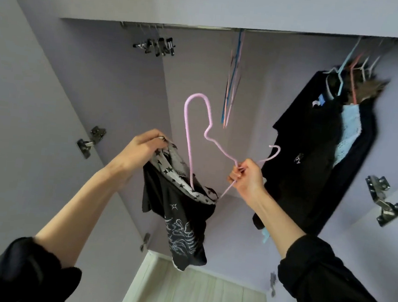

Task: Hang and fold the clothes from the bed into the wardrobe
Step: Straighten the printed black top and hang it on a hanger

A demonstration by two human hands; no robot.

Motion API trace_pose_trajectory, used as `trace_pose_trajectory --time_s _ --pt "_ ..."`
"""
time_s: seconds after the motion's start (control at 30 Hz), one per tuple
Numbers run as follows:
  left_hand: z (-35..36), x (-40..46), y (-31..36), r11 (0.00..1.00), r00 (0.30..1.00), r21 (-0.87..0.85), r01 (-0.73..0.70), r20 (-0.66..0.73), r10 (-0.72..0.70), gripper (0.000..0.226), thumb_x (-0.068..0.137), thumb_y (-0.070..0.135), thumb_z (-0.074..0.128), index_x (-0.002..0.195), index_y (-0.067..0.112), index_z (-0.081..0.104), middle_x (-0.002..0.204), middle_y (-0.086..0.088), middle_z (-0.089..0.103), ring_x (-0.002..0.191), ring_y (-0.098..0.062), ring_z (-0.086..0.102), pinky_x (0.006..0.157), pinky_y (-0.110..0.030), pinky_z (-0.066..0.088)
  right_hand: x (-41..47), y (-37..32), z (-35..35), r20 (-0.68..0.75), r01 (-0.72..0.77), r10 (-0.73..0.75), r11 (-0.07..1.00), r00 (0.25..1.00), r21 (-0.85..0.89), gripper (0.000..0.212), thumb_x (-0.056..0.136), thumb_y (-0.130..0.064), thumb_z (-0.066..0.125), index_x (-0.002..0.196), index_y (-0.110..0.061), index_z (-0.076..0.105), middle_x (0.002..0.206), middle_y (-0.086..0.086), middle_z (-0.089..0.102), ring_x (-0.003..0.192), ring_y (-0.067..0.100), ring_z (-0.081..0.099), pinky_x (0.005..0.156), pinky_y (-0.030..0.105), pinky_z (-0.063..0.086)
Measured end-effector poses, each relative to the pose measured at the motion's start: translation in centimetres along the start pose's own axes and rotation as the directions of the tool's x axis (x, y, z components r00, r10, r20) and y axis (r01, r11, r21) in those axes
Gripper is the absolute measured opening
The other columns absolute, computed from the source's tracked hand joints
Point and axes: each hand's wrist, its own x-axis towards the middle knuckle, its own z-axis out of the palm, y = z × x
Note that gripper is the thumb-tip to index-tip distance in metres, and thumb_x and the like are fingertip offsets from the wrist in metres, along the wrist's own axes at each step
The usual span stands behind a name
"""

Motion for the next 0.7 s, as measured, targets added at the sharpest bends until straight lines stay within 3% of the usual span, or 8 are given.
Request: trace_pose_trajectory --time_s 0.17,0.27,0.37,0.43,0.5,0.57,0.7 --pt "-2.3 0.1 -1.0 0.998 0.969 0.025 0.053 -0.243 -0.046 0.019 0.09 0.016 0.052 0.071 0.021 0.054 0.075 0.0 0.05 0.071 -0.013 0.043 0.067 -0.024 0.032 1.1 0.1 0.4 0.006 0.138 -0.142 0.946 0.99 -0.292 0.035 0.086 0.003 0.031 0.056 -0.014 0.034 0.036 -0.004 0.035 0.033 0.007 0.025 0.053 0.027 0.026" --pt "-2.4 0.2 -1.9 0.99 0.952 0.08 0.115 -0.292 -0.087 0.018 0.092 0.016 0.051 0.075 0.021 0.056 0.074 0.001 0.051 0.067 -0.011 0.044 0.063 -0.024 0.033 1.4 -0.1 0.9 0.042 0.216 -0.227 0.826 0.973 -0.52 0.037 0.087 0.002 0.037 0.052 -0.009 0.042 0.041 -0.002 0.042 0.034 0.005 0.032 0.058 0.028 0.037" --pt "-2.6 0.5 -3.0 0.979 0.913 0.085 0.187 -0.383 -0.142 0.012 0.092 0.019 0.05 0.085 0.021 0.06 0.078 0.002 0.056 0.079 -0.017 0.049 0.074 -0.028 0.036 1.2 -0.1 0.9 0.086 0.253 -0.266 0.695 0.96 -0.673 0.039 0.089 -0.001 0.042 0.05 -0.009 0.046 0.049 0.001 0.046 0.047 0.009 0.041 0.059 0.024 0.036" --pt "-3.3 0.7 -3.4 0.974 0.877 0.079 0.213 -0.455 -0.155 0.012 0.092 0.02 0.049 0.087 0.017 0.059 0.078 -0.002 0.055 0.083 -0.022 0.049 0.075 -0.029 0.035 1.0 -0.1 0.2 0.146 0.283 -0.283 0.54 0.948 -0.793 0.038 0.09 -0.004 0.044 0.052 -0.009 0.047 0.055 0.005 0.046 0.053 0.013 0.04 0.055 0.021 0.033" --pt "-3.6 0.9 -3.6 0.955 0.892 0.188 0.23 -0.433 -0.13 0.012 0.092 0.021 0.05 0.085 0.018 0.059 0.08 -0.004 0.056 0.084 -0.024 0.051 0.074 -0.029 0.036 0.7 -0.1 -0.3 0.232 0.312 -0.249 0.361 0.94 -0.879 0.034 0.091 -0.007 0.044 0.057 -0.004 0.049 0.059 0.01 0.044 0.055 0.018 0.038 0.054 0.027 0.031" --pt "-3.3 1.2 -3.8 0.883 0.935 0.406 0.236 -0.343 -0.093 0.02 0.091 0.021 0.049 0.072 0.024 0.055 0.075 -0.004 0.058 0.081 -0.027 0.054 0.066 -0.031 0.038 0.4 -0.7 0.2 0.299 0.347 -0.221 0.227 0.928 -0.91 0.032 0.092 -0.01 0.044 0.064 0.005 0.051 0.061 0.014 0.042 0.057 0.02 0.036 0.055 0.031 0.028" --pt "-1.7 1.0 -4.4 0.727 0.962 0.642 0.243 -0.254 -0.098 0.026 0.088 0.025 0.05 0.063 0.026 0.047 0.076 -0.002 0.056 0.087 -0.033 0.055 0.078 -0.035 0.043 -0.6 -2.7 2.9 0.431 0.454 -0.188 0.098 0.882 -0.886 0.032 0.094 -0.011 0.042 0.068 0.004 0.055 0.055 0.007 0.039 0.049 0.017 0.032 0.045 0.021 0.026"
